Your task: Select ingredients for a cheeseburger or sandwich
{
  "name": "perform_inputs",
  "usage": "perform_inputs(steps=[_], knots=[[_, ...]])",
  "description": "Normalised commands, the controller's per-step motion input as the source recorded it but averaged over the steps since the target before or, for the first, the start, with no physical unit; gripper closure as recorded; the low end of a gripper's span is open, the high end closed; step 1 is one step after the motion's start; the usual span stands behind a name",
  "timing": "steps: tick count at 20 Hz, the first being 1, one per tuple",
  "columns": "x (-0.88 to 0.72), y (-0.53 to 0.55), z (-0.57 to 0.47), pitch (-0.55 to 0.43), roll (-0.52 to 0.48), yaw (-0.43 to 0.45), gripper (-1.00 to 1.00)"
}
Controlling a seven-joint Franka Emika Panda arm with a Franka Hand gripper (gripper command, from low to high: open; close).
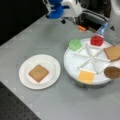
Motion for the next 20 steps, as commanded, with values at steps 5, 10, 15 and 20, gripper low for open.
perform_inputs(steps=[5,10,15,20], knots=[[0.12,-0.18,-0.24,0.019,0.468,0.105,-1.0],[0.1,-0.18,-0.17,0.019,0.391,0.07,-1.0],[0.07,-0.13,-0.11,0.027,0.409,0.055,-1.0],[0.08,-0.14,-0.19,0.012,0.51,0.019,-1.0]])
